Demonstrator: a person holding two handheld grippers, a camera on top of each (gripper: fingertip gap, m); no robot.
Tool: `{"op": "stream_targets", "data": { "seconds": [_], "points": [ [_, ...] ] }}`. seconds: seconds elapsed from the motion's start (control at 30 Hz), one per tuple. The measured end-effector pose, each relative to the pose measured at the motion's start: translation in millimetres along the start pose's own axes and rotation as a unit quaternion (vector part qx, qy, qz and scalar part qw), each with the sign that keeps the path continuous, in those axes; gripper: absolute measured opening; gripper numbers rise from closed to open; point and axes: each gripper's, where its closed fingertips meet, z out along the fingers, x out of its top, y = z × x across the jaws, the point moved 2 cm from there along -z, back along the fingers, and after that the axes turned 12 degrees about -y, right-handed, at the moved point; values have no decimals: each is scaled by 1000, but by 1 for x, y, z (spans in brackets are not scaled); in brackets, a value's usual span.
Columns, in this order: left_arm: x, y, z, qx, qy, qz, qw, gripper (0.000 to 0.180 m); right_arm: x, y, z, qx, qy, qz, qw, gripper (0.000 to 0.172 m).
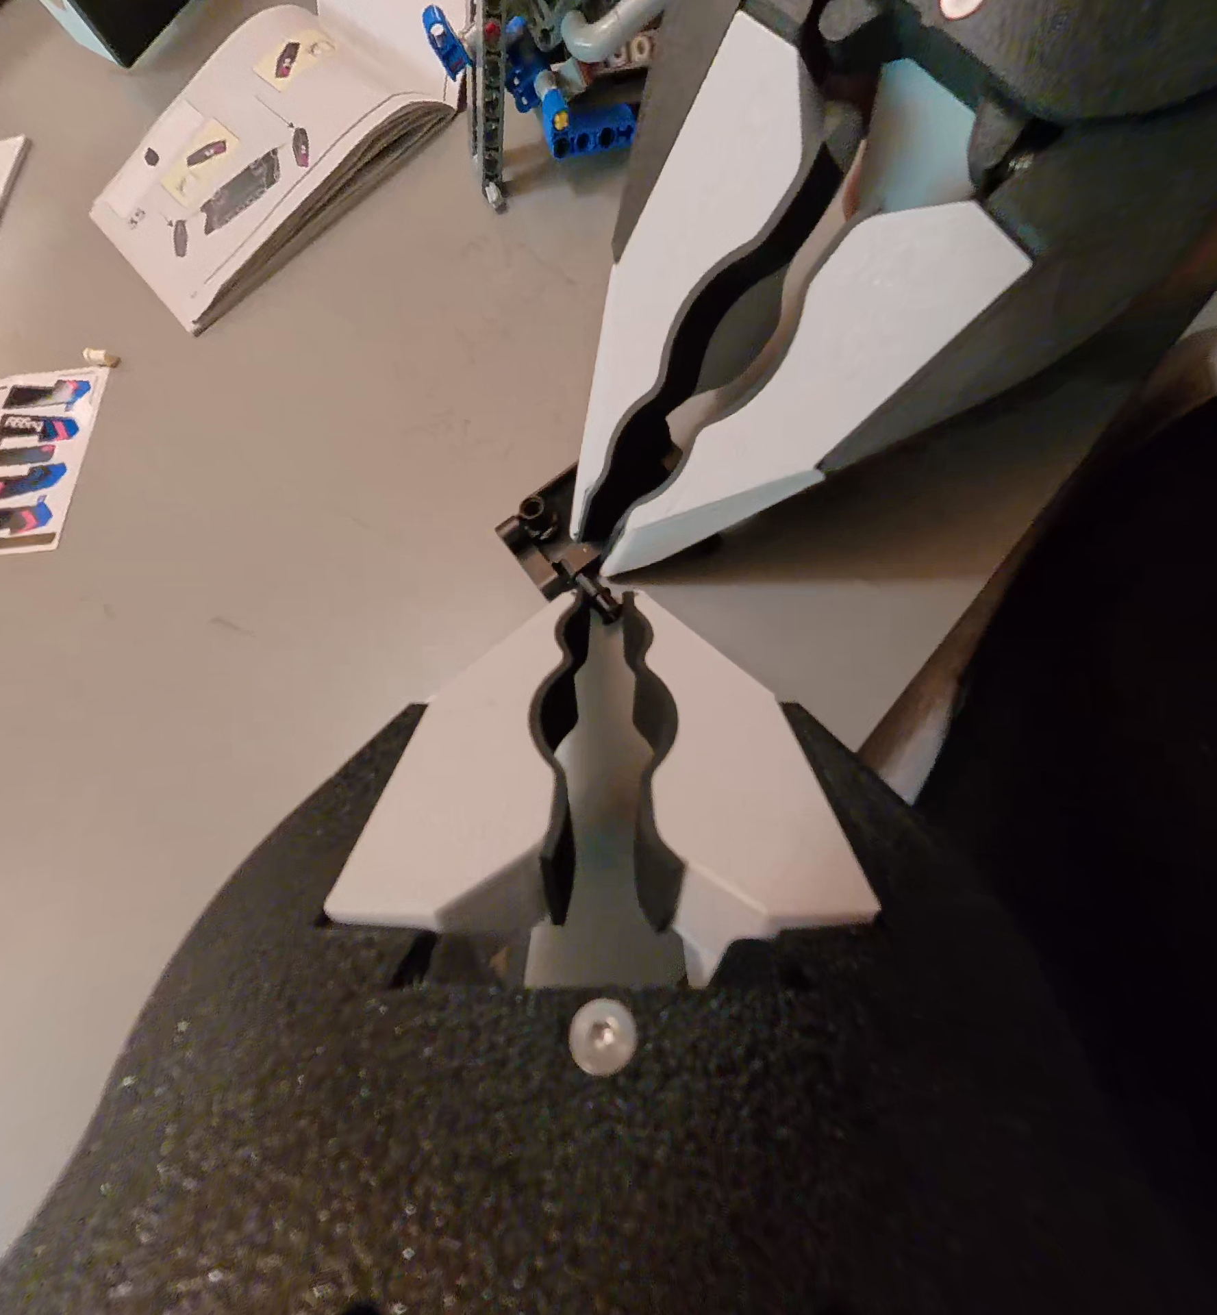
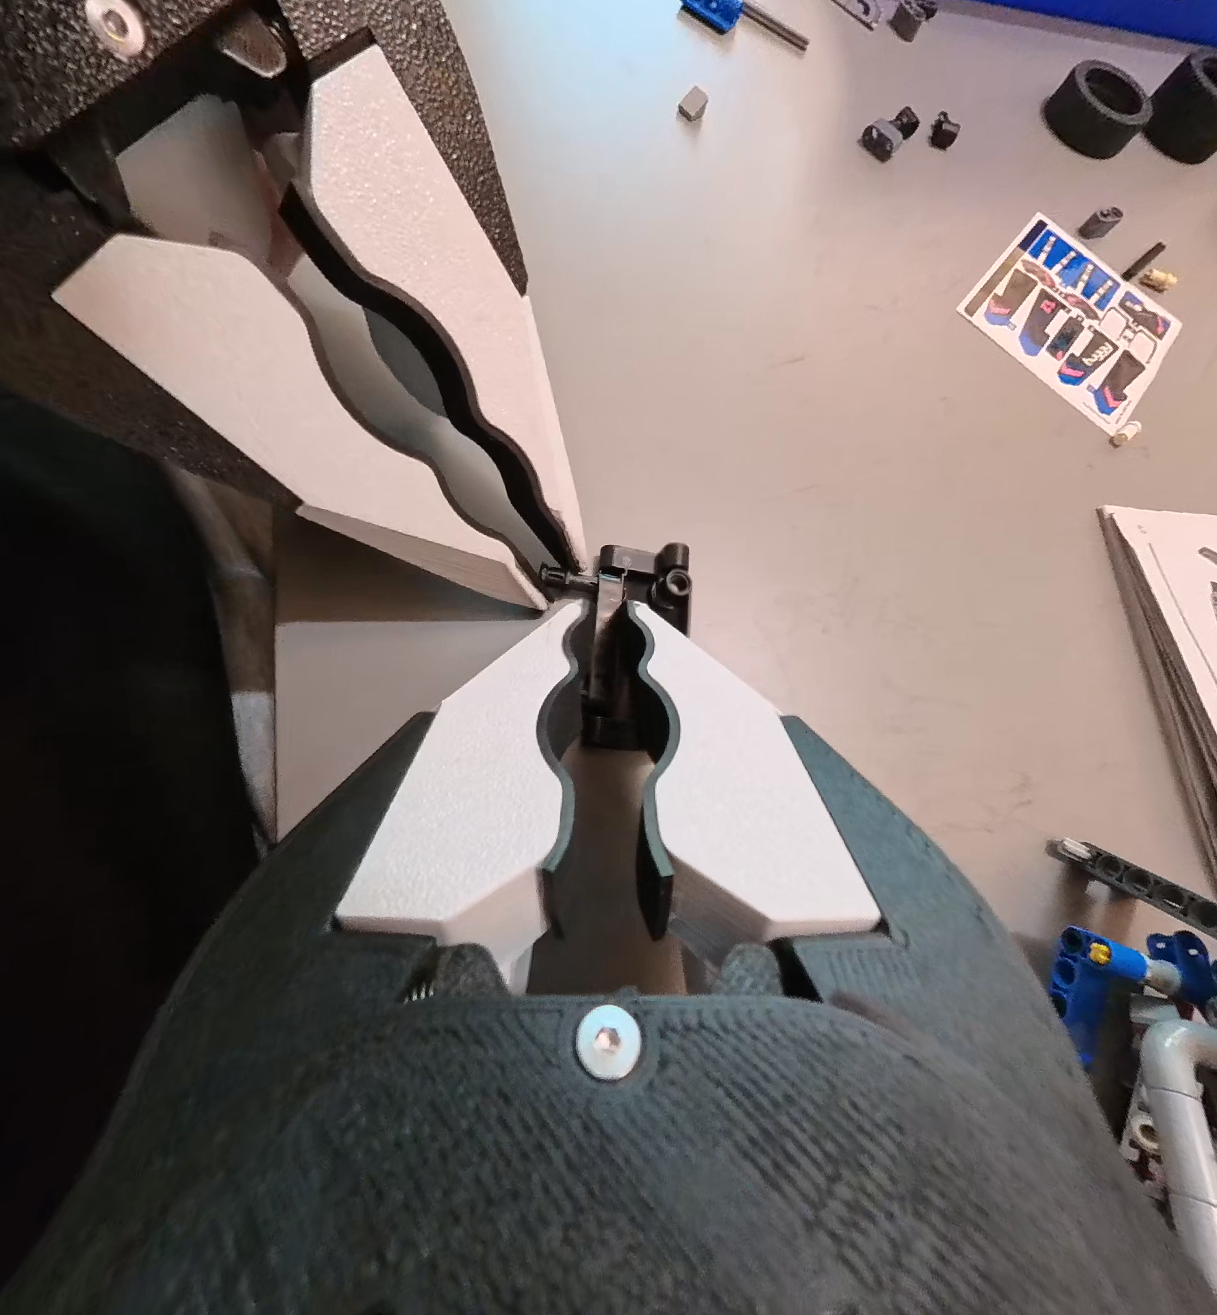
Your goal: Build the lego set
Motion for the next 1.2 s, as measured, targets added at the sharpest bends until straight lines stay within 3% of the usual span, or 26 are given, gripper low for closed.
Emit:
{"op": "stream_targets", "data": {
  "seconds": [0.33,0.53,0.77,1.0,1.2],
  "points": [
    [-1,-10,1,40,-8,-41,998,5,4,7,6,-29,-11,49,998,5],
    [-3,-15,1,23,-1,-100,995,5,7,8,8,-49,-15,57,997,6],
    [-5,-21,-1,85,-15,-58,995,4,11,10,12,-63,-18,65,996,6],
    [-6,-17,-3,-6,20,-127,992,5,13,4,10,-48,-13,55,997,5],
    [-7,-14,-3,-18,16,-89,996,6,11,2,8,-30,-9,43,999,5]
  ]
}}
